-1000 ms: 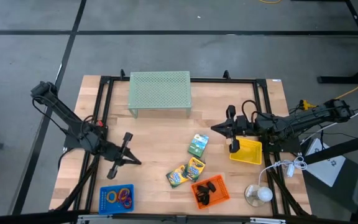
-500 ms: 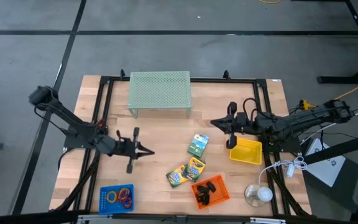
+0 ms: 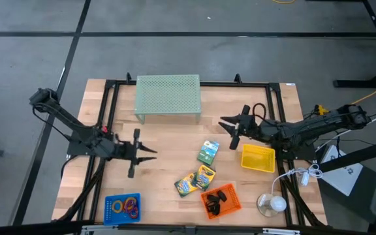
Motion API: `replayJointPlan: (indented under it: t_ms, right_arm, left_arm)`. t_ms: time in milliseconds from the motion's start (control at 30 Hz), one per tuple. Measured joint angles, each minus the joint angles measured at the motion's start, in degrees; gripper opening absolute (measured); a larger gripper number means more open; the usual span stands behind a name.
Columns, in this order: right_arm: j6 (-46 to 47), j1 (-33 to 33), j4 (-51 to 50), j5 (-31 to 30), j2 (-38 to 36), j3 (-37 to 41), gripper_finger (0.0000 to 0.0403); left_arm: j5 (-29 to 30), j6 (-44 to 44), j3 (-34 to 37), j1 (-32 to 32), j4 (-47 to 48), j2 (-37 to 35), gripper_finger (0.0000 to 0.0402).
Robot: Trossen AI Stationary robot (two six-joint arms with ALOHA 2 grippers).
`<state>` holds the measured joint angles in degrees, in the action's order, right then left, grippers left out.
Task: Pick & Place Office Desk Supplies
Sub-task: Put the box of crayons into the yellow bin
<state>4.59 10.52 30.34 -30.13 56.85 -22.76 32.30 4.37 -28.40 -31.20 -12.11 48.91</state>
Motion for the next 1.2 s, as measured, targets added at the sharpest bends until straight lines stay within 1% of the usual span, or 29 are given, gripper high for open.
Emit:
replayJointPlan:
  t_ms: [67,233,333,433,567,667,767,967,1067,1200]
  right_arm:
    - [2.59,-0.14,-3.25,-0.22,0.2,0.0,0.012]
    - [18.27,-3.17,-16.22,5.02,0.23,0.0,0.0117]
    - [21.42,-5.1,-20.34,8.0,0.25,0.02,0.0105]
    - [22.0,-5.74,-20.34,8.63,0.25,0.0,0.0093]
    - [24.12,-6.8,-21.73,11.5,1.46,0.0,0.0085]
    - [25.24,-7.97,-21.47,12.91,4.57,0.0,0.0087]
    - [26.49,-9.44,-20.88,14.1,8.32,0.0,0.0094]
    - [29.21,-11.67,-16.25,24.61,15.68,0.0,0.0112]
    - [29.51,-12.09,-15.39,25.3,18.94,-0.83,0.0121]
    - [29.49,-12.39,-15.33,29.47,22.8,-3.59,0.0126]
  left_arm:
    - [0.11,-1.79,0.19,0.4,1.33,0.21,0.0095]
    - [-0.35,-2.84,5.34,0.86,-3.17,1.49,0.0105]
    - [-0.47,-4.57,9.25,1.73,-8.14,1.09,0.0109]
    - [-0.45,-5.7,12.23,2.14,-12.24,0.27,0.0109]
    - [-0.73,-8.15,14.48,3.12,-12.52,-0.22,0.0109]
    - [-1.43,-10.8,15.68,3.88,-12.9,-0.21,0.0109]
    - [-1.45,-11.7,15.96,4.04,-13.22,-0.21,0.0109]
    - [-2.26,-11.76,15.96,3.54,-13.85,-0.23,0.0109]
    - [-3.13,-11.96,15.96,3.54,-13.86,-0.18,0.0109]
    - [-3.42,-12.08,15.96,3.52,-13.82,-0.18,0.0109]
